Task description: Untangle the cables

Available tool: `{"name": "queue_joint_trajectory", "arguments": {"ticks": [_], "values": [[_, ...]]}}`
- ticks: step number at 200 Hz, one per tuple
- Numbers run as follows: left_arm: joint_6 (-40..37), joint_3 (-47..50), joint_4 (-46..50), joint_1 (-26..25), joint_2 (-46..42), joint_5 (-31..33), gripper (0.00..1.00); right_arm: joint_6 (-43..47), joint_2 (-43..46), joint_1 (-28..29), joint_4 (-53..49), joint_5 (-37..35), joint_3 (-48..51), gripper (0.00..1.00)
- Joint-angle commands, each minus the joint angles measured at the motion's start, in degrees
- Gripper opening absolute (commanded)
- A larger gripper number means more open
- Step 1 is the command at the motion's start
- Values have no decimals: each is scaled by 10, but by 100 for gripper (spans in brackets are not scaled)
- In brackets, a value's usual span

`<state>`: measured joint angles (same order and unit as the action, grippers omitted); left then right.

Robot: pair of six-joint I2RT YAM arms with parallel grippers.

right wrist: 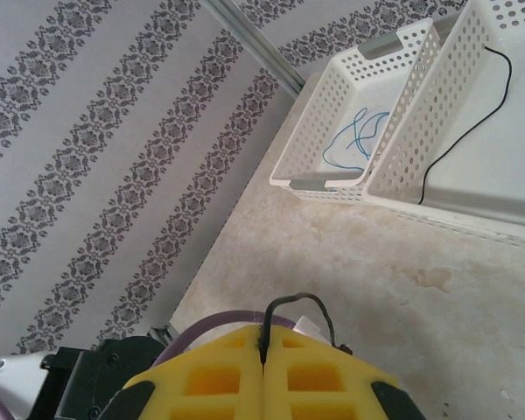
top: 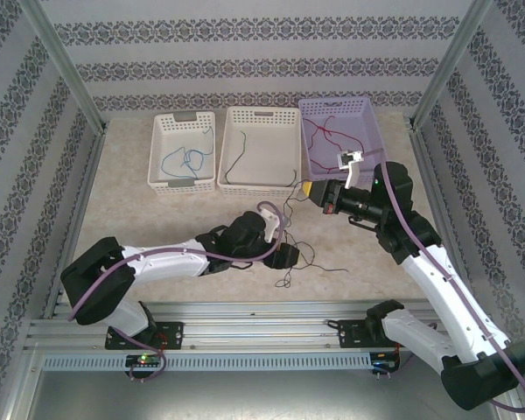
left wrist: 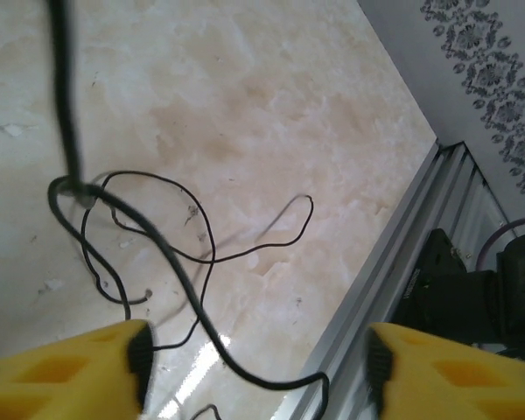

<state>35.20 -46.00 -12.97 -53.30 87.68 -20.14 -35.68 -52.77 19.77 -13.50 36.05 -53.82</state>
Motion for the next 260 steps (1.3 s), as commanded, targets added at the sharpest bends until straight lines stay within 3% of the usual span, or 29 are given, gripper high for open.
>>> {"name": "queue_joint_trajectory", "arguments": {"ticks": [1, 51, 87, 120, 167, 192, 260], "values": [[9, -17, -36, -7, 4, -1, 49, 9, 7, 7, -3, -13, -7, 0], [0, 0, -18, -7, -26, 11, 0, 27, 15, 8, -43, -72, -8, 0], [-30, 27, 53, -3, -120, 53, 0, 26, 28, -11, -75, -152, 10, 0], [-66, 29, 168, 19, -238, 100, 0, 2, 40, -66, -70, -167, 44, 0], [-121, -61, 358, 129, -405, 153, 0, -8, 44, -110, -69, -177, 83, 0], [-155, -157, 430, 180, -434, 160, 0, -7, 41, -123, -74, -192, 98, 0], [-229, -365, 544, 183, -441, 275, 0, -4, 42, -161, -101, -242, 139, 0]]}}
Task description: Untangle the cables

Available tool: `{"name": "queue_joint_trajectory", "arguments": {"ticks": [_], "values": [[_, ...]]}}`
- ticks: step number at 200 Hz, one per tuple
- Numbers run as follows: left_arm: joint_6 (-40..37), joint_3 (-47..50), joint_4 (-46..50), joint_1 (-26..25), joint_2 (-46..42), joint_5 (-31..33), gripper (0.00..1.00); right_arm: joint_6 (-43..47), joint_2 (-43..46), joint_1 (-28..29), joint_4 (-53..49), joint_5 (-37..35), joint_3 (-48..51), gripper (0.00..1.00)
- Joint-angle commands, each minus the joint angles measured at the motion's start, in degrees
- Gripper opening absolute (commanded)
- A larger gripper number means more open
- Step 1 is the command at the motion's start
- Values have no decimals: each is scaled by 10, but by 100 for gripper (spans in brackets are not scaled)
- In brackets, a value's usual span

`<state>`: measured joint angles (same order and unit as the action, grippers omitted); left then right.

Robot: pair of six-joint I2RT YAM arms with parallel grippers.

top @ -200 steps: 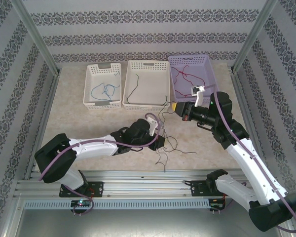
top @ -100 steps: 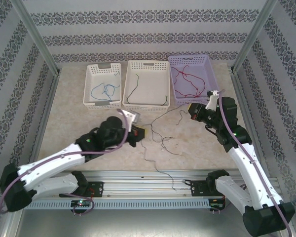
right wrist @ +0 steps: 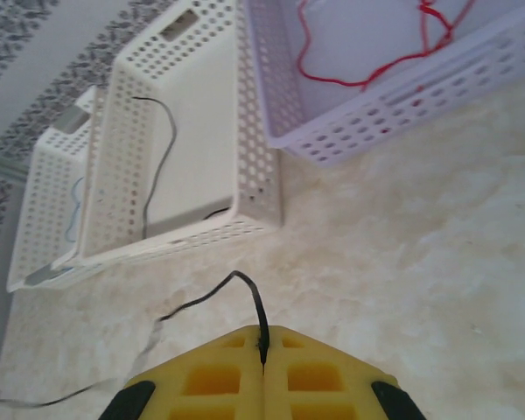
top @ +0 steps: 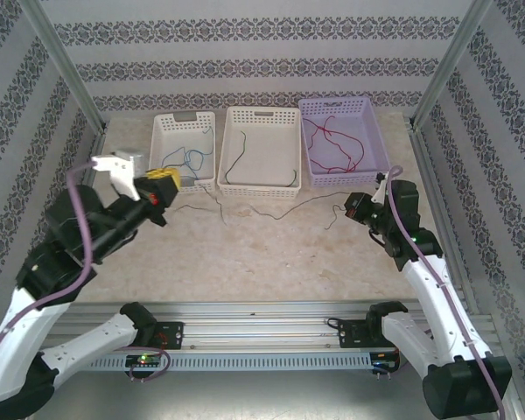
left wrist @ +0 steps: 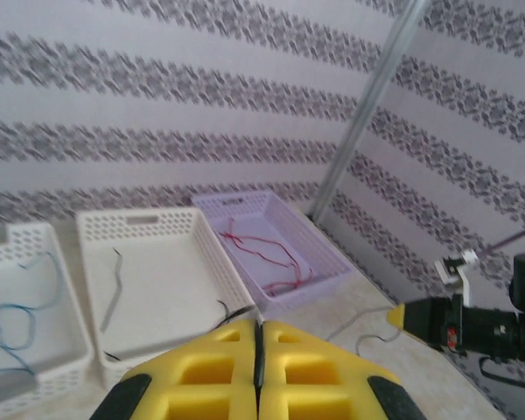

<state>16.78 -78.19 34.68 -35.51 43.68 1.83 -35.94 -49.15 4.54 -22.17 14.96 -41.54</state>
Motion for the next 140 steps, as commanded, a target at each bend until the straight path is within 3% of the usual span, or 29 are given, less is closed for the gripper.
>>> {"name": "queue_joint_trajectory", "arguments": {"ticks": [1, 58, 140], "values": [[-45, -45, 67, 5, 0, 55, 0, -1, 6, -8, -13, -31, 16, 0], [-66, -173, 56, 6, 91, 44, 0, -9, 8, -3, 8, -13, 43, 0], [-126, -378, -37, 10, 334, 13, 0, 13, 42, 36, 6, -11, 53, 0]]}}
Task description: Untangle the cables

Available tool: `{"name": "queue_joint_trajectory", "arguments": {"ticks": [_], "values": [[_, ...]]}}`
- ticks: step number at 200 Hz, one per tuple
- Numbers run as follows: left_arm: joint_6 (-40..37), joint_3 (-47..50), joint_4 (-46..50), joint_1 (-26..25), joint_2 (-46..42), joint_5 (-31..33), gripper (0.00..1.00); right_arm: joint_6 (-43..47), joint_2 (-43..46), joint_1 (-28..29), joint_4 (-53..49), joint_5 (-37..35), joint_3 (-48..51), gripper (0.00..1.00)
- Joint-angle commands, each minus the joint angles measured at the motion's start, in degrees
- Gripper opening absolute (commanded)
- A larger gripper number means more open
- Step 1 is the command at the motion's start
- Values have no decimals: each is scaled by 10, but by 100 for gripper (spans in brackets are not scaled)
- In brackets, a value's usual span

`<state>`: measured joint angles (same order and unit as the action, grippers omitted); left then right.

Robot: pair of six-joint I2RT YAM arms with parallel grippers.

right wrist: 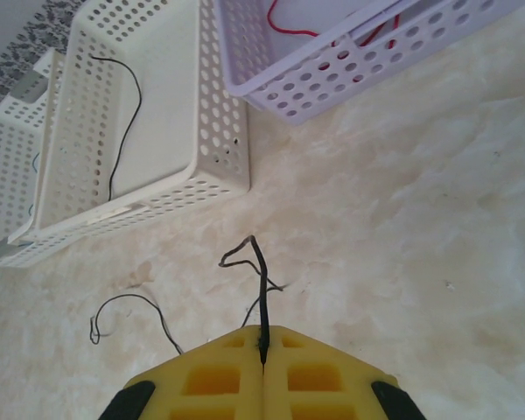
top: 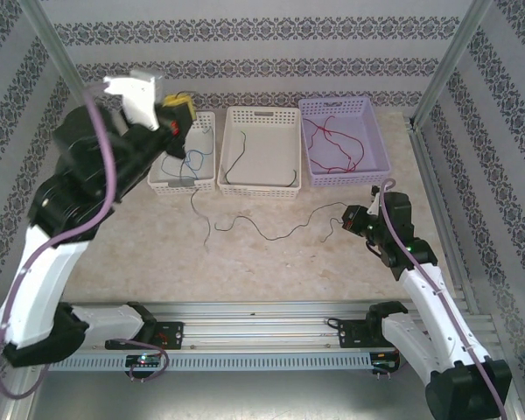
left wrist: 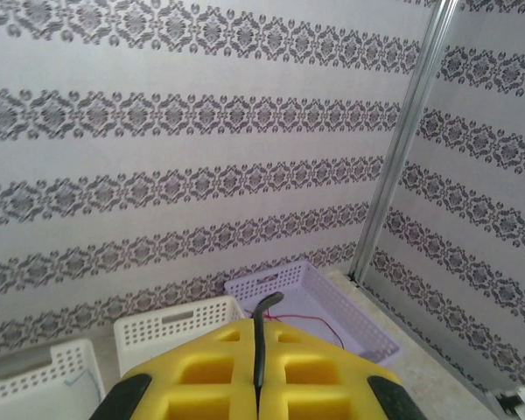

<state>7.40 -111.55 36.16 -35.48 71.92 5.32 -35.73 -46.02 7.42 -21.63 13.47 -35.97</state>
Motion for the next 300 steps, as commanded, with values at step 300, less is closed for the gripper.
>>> {"name": "queue_joint_trajectory", "arguments": {"ticks": [300], "values": [[124, -46, -320, 120, 540, -181, 30, 95, 87, 138, -154, 23, -378, 0]]}}
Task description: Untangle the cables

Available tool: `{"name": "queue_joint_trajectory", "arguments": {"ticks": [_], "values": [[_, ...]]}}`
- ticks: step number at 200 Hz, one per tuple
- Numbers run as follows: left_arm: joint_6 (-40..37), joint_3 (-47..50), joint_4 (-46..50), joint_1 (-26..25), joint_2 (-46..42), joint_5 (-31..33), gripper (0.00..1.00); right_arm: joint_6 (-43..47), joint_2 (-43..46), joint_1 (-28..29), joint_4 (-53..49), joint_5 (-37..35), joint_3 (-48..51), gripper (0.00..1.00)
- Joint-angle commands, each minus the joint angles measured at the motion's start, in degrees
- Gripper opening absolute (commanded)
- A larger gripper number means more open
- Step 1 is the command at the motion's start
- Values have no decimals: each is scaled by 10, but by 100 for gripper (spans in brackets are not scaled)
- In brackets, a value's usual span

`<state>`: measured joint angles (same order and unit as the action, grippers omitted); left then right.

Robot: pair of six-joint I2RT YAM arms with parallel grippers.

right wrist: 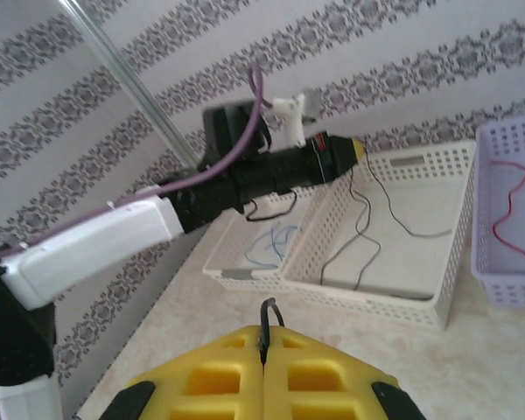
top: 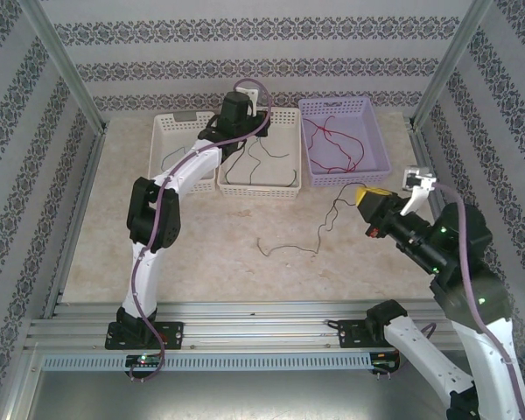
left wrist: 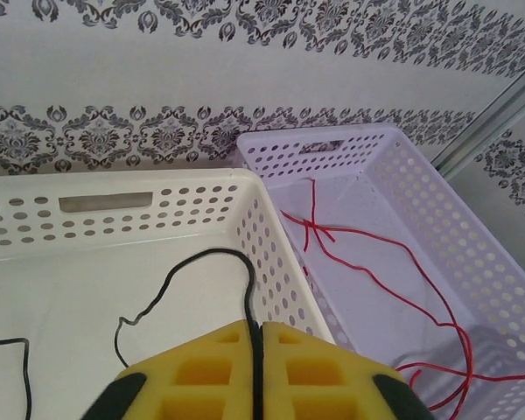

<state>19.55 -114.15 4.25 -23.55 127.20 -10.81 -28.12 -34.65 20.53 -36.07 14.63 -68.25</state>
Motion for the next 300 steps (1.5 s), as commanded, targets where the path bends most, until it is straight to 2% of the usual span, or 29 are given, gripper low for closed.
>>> {"name": "queue_joint_trajectory", "arguments": {"ticks": [1, 16, 40, 86, 120, 190, 225, 254, 300], "values": [[2, -21, 0, 1, -14, -20, 30, 18, -28, 7, -10, 12, -58, 0], [-3, -17, 12, 1, -29, -24, 54, 18, -51, 7, -14, 24, -96, 0], [-14, 5, 18, 0, -65, -23, 74, 2, -90, 7, -9, 52, -153, 0], [-28, 49, 43, 1, -164, -22, 90, -18, -186, 7, -9, 96, -286, 0], [-15, 153, 35, 0, -283, -5, 100, -20, -281, 6, -15, 120, -397, 0], [-11, 424, 48, -6, -550, 68, 100, -25, -555, 4, -77, 163, -752, 0], [-21, 525, 64, -8, -668, 133, 100, -75, -664, -17, -47, 187, -849, 0], [-32, 570, 84, -8, -730, 161, 100, -106, -762, -29, -22, 205, -926, 0], [-43, 655, 54, -8, -801, 203, 100, -146, -839, -52, 42, 204, -944, 0]]}}
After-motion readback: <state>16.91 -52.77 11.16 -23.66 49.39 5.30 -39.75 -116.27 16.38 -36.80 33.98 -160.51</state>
